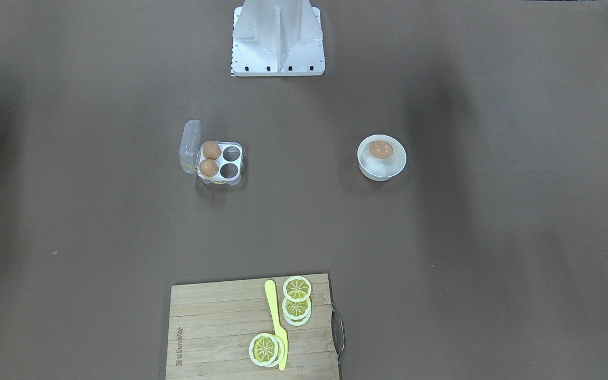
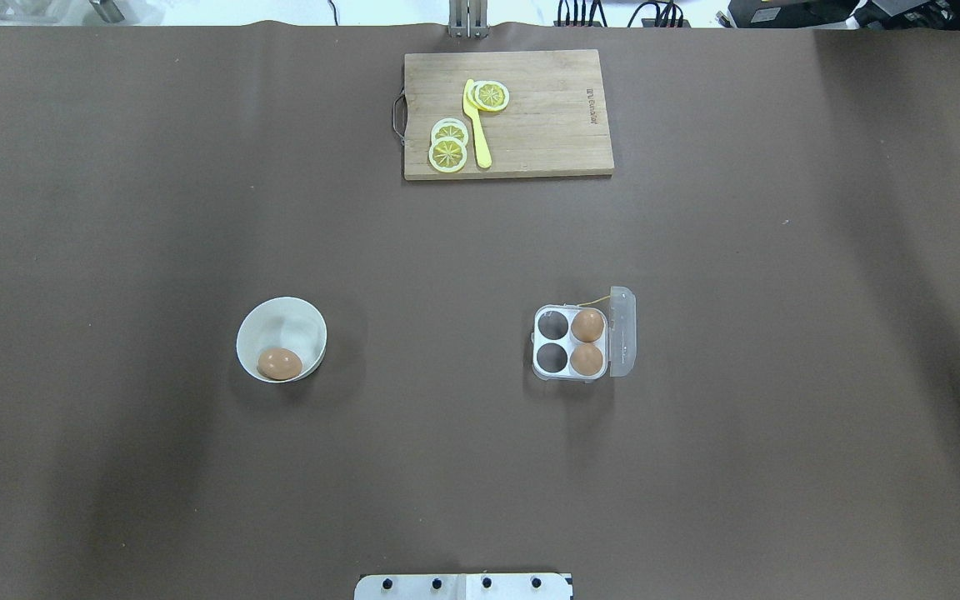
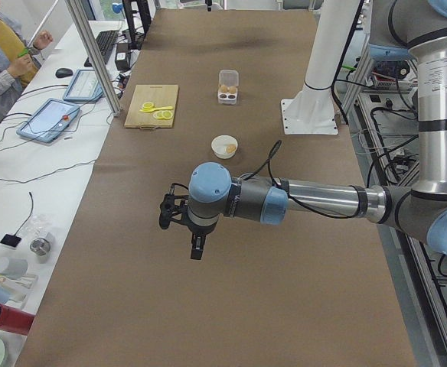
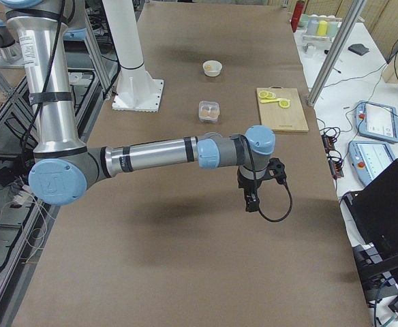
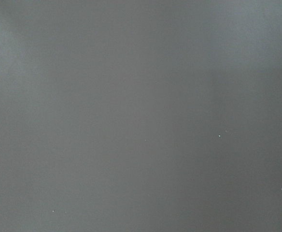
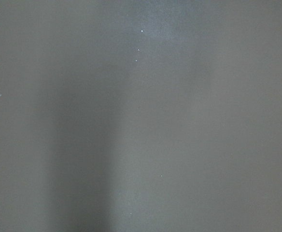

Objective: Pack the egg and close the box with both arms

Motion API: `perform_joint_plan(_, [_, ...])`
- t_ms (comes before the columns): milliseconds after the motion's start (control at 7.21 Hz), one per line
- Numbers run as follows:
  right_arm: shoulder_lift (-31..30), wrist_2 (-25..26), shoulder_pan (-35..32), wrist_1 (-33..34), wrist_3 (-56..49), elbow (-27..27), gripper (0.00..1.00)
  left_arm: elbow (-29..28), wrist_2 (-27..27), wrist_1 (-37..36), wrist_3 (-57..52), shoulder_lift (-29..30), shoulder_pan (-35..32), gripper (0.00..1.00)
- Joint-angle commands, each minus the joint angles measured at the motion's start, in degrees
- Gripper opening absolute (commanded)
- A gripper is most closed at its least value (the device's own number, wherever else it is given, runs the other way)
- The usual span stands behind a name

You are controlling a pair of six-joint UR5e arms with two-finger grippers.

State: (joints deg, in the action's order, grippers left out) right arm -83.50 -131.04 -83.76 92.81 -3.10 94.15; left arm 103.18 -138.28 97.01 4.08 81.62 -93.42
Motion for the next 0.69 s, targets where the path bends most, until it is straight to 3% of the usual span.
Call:
perform_joint_plan(0, [0.1,-0.01,-0.08,0.09,0.11,-0.1,1.0,0.35,0.03,-0.67,0.05,-0.06,0.17,0.98])
perform_joint_plan(555, [0.19,0.08,-2.1,0.71,0.02,-0.63,1.0,0.79,0.9,-11.72,0.13,1.43,3.75,0.98])
